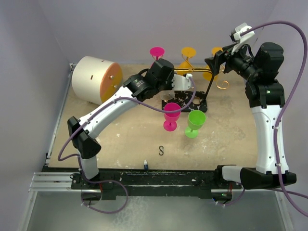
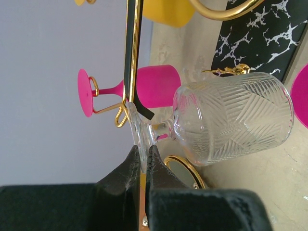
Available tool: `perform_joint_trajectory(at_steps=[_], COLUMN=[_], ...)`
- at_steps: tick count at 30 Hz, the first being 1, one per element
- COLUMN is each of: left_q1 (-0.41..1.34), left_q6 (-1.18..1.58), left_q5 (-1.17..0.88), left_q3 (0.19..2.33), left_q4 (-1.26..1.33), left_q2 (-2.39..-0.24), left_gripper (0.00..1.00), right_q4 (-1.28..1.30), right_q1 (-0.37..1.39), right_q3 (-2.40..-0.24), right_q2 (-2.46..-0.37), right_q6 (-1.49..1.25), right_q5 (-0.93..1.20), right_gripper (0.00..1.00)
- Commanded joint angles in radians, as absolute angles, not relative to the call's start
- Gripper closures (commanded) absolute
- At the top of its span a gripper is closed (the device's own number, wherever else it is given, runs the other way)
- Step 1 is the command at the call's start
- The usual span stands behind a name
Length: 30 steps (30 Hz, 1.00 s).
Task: Place the wine glass upside down on the wine glass rack
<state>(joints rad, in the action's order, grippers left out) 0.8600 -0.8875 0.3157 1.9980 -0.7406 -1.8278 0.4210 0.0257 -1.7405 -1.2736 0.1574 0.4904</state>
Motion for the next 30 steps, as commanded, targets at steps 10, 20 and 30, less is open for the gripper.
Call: perform_joint_trajectory(at_steps=[10,20,30], left_q1=[0.854,0.85,0.838], left_q6=[-0.93,-0.938,-0.921], left_q5=[0.407,0.415,0.422], left_q3=[1.967,1.938,1.936], left_q4=[-0.646,-0.644,-0.619], left_q2=[-1.782,-1.754,-1.742], left_gripper=[1.0,1.0,1.0], right_q4=[0.387,0.39,0.388], right_q1=[0.018,0.011,0.005], right_q3=[-1.733,-1.733,-1.73], right_q2=[-1.244,-1.243,-1.244], right_q6=[0.155,0.152,0.15], right_q5=[0.526,0.54,0.55], right_gripper=[0.16,0.16,0.15])
